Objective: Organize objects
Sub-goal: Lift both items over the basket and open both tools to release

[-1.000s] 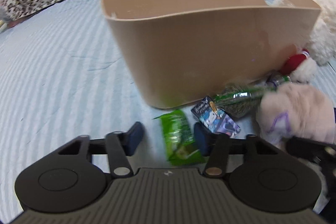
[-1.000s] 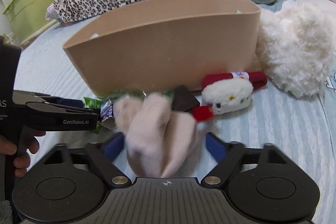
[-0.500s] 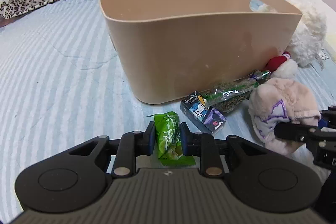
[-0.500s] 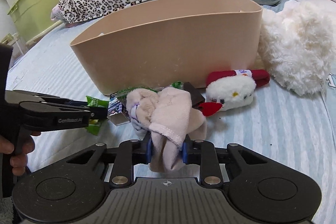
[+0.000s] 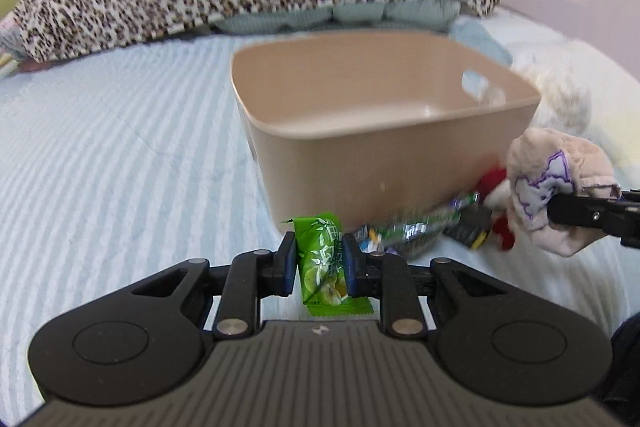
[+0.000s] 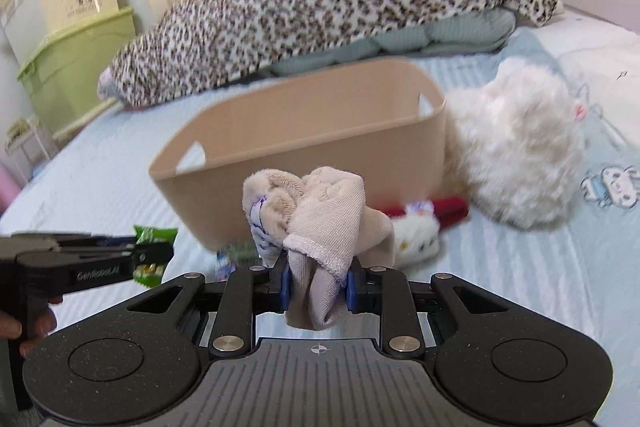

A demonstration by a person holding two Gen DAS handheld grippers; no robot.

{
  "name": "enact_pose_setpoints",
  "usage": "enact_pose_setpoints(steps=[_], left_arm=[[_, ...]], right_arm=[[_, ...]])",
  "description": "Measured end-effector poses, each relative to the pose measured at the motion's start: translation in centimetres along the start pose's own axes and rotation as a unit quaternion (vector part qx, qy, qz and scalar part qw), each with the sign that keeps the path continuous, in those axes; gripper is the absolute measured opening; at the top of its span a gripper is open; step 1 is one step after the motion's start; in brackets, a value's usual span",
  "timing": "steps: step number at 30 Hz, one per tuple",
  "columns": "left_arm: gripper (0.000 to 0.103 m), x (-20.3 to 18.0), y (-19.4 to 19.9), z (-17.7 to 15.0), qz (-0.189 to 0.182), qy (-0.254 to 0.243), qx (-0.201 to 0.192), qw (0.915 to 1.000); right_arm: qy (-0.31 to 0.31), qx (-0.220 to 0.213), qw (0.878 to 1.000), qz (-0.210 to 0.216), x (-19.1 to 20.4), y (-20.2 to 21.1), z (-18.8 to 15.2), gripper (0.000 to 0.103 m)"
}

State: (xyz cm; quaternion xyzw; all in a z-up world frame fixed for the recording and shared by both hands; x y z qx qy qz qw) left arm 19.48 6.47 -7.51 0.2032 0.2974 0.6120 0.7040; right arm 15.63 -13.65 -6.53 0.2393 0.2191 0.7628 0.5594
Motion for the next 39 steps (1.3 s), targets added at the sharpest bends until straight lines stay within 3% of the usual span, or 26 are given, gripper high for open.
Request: enact_pose_setpoints(steps=[11,21,34,39], left_arm=[[0.025,-1.8,3.0,6.1,0.0,-0.025,-0.082,0.9963],[0.025,-3.6,0.4,11.3,0.035,-0.051,-0.118,0.9911],[0.025,-2.9,-8.1,10.6,0.113,-0.081,-0.049,0.9891],[0.025,-2.9,-9.2,10.0,0.112,-0.087,-0.024,0.9896]], right_arm=[[-0.007,-0.074,0.997,-0.018,-1.6,1.7,6.3,0.023],[0.013,-0.087,0.995,-0.044,-1.7,-1.9,9.9,0.023],[0.043,-0.036,0.996,-0.074,-2.8,-9.0,10.5,0.023],[0.065,-0.016,0.995,-0.069,-1.9,-11.0,9.8,0.026]])
Point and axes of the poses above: each gripper's, at about its wrist camera, not at the fingertips, and y roughly against the way its jaws point, x to its left, z to its top, the point moved 8 cm from there along -y, roughly the way its jaws point, and after that the axes turned 10 degrees about y, right-handed, at the moved point
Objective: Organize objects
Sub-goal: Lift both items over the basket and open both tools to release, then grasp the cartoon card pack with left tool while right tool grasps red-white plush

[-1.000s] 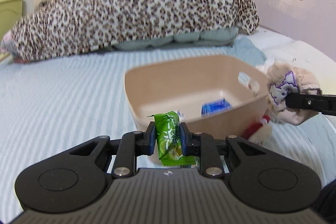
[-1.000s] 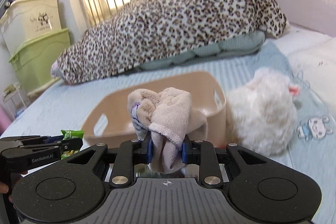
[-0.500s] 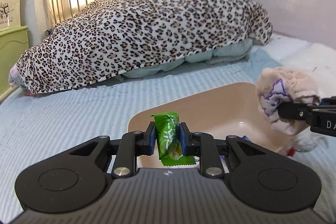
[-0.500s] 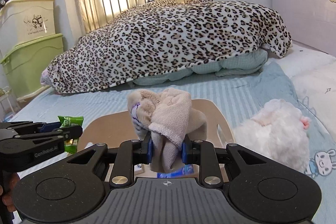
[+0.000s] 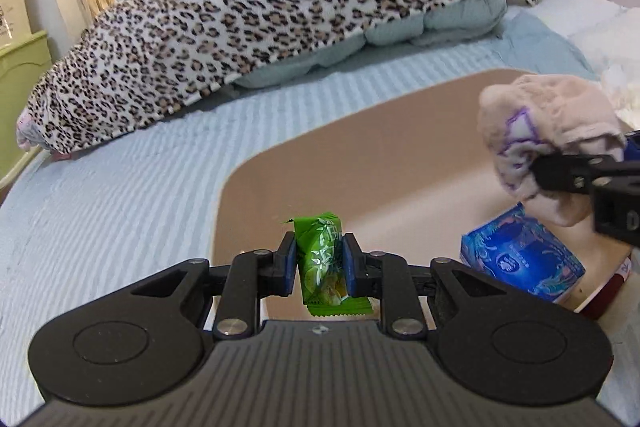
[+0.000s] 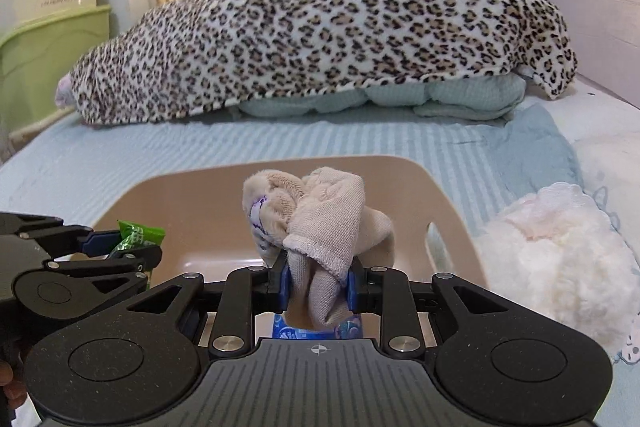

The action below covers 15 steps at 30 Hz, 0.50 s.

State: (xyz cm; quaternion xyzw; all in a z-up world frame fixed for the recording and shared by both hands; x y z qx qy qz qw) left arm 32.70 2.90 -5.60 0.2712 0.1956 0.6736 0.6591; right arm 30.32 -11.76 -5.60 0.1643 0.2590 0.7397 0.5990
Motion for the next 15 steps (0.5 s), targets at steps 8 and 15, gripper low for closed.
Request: enact_pose_setpoints(steps=[8,15], left_arm=[[0.067,0.4,2.4,-0.9,0.015,0.012,-0.01,0.9998],[0.09,1.5,6.8,-0.8,0.019,0.012,-0.051,0.9984]], right_arm=[[-0.005,-0.01,1.0,0.012,0.0,2.3,-0.6,0.068],[-0.03,-0.029,0.999,0.013,-1.6,6.6,-0.6,0.097]])
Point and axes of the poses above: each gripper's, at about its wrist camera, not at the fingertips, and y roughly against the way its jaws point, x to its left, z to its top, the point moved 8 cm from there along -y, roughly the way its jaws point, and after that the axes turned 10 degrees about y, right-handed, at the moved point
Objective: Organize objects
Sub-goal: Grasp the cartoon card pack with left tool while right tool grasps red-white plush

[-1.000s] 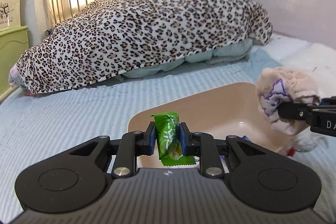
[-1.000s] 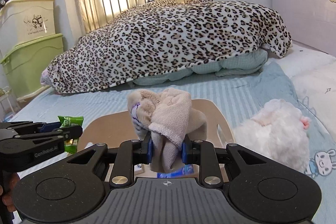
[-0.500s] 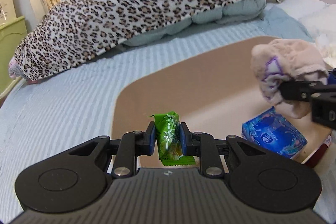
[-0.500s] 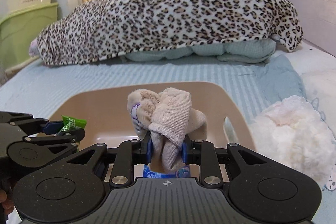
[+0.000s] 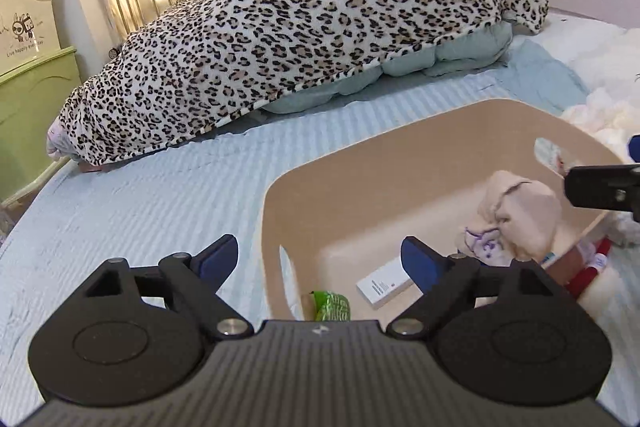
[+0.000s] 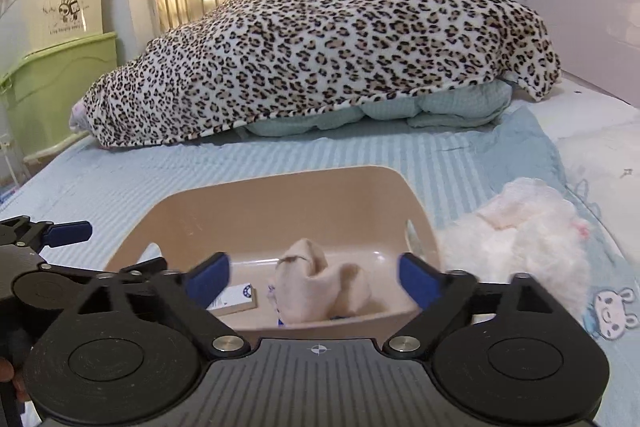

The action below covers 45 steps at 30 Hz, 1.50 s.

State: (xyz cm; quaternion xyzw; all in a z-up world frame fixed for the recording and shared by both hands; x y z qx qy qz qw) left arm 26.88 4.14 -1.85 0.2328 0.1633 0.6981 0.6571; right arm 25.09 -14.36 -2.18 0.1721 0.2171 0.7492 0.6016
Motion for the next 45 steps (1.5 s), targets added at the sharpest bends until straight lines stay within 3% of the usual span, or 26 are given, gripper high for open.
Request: enact_pose_setpoints(steps=[5,9,21,29,35,40,43,45], left_arm=[[0.092,1.1,1.8,-0.9,-0.014,0.018,0.007,0.9997],[0.092,1.5,2.3,-2.5,-0.011,0.023,0.012,0.9996],[0.096,0.6,2.2,-7.8,-0.035,0.023,0.062,0.9972],[0.096,-1.1,-0.2,-11.1,-0.06,0.016,0.117,0.9912],[0.096,-1.6,-1.6,-12.2,-0.081,0.03,0.143,0.9859],[0.094,-2.1,-2.4,-12.8,-0.088,0.035,0.153,0.9837],[0.082,-2.2,-2.7,-13.3,-0.098,0.038,0.166,0.9806],[0.064,-2.3,-2.7,-13.7,-0.108,0.04,0.177,0.9775]], right_arm=[[0.002,-0.016,1.0,-0.025,-1.3,2.8,-1.1,0.1],[-0.011,0.003,1.0,-0.018,-2.2,3.4,-3.4,0.103],[-0.04,0.07,0.997,-0.022,-4.2,-0.5,-10.4,0.102],[-0.004,0.101,0.995,-0.012,-3.1,-3.4,-12.3,0.101],[0.011,0.11,0.994,-0.005,-2.5,-5.1,-12.7,0.092],[-0.017,0.102,0.995,0.013,-3.0,-5.8,-12.6,0.082],[-0.043,0.106,0.993,0.04,-3.1,-5.9,-12.9,0.061],[-0.046,0.102,0.993,0.042,-3.0,-5.8,-13.0,0.058]])
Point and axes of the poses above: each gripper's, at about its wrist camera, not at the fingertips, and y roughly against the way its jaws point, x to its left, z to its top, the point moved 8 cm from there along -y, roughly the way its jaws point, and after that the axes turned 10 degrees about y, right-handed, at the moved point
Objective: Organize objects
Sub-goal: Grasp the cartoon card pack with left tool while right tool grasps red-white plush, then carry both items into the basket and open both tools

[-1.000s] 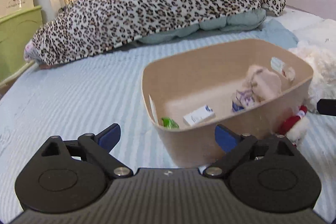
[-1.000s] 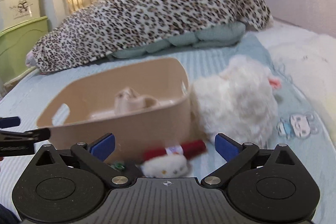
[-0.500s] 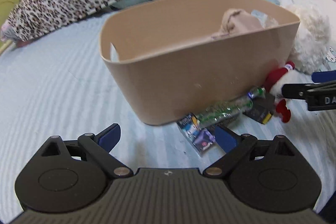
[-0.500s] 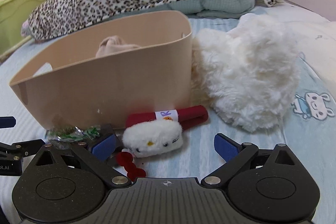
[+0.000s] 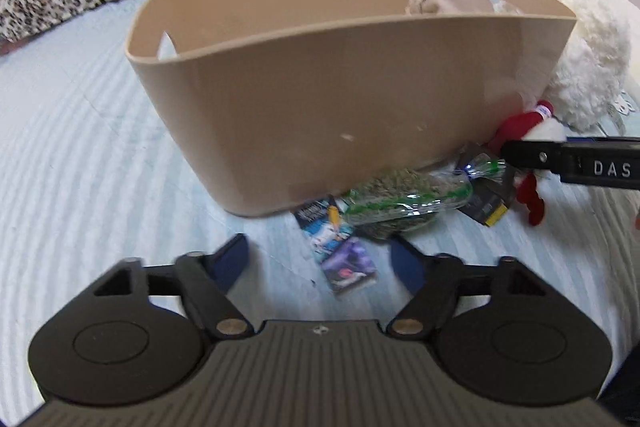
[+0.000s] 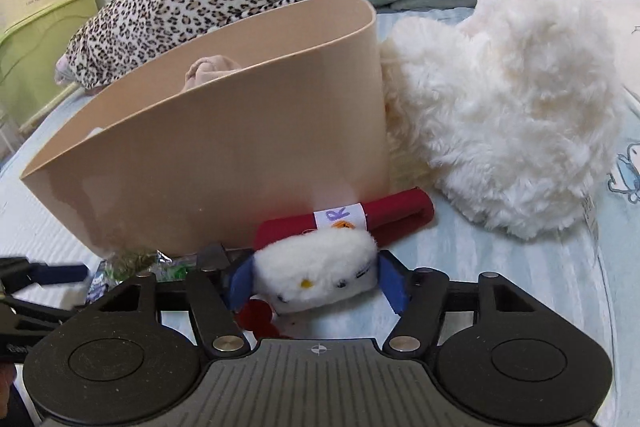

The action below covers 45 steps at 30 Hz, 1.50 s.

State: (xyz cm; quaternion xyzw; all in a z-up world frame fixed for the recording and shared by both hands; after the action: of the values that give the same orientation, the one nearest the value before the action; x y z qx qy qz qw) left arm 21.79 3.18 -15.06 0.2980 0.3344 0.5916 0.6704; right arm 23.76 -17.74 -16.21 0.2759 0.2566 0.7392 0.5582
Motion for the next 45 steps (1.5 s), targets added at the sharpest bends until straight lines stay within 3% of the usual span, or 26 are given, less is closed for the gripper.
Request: enact_pose_setpoints(steps=[5,6,18,24,32,38,45], left_arm=[[0.026,0.2,0.7,-0.1,-0.004,-0.009,-0.002,1.0],[0.025,0.3,0.9,-0.1,-0.006,-0.007,0.0,1.0],[0.025,1.7,5.1,0.7,-0.003,-0.002,-0.026,0.9996],[0.025,2.0,8.4,2.5,0.011,-0.002,-0.071,0.9974],[0.025,1.9,12.0,6.3,0.017,-0.003,-0.137,0.9905],[0.025,0.6,12.7,9.8,0.01,-0.001,-0.174,0.9848],[0.025,-1.3,10.6,13.1,0.008,-0.009,-0.196,0.9806]], right_arm=[[-0.011,-0.009,1.0,-0.001,0.1,0.9,-0.1,0.054],[-0.017,-0.012,1.0,-0.002,0.0,1.1,-0.2,0.054],[-0.06,-0.056,0.997,0.002,0.0,5.5,0.7,0.054],[-0.058,-0.092,0.994,0.007,1.0,9.0,2.3,0.054],[-0.031,-0.16,0.987,0.006,2.7,13.2,7.2,0.054],[-0.01,-0.189,0.982,-0.001,4.1,13.4,10.8,0.054],[0.011,-0.184,0.983,-0.013,5.2,10.5,13.3,0.054]])
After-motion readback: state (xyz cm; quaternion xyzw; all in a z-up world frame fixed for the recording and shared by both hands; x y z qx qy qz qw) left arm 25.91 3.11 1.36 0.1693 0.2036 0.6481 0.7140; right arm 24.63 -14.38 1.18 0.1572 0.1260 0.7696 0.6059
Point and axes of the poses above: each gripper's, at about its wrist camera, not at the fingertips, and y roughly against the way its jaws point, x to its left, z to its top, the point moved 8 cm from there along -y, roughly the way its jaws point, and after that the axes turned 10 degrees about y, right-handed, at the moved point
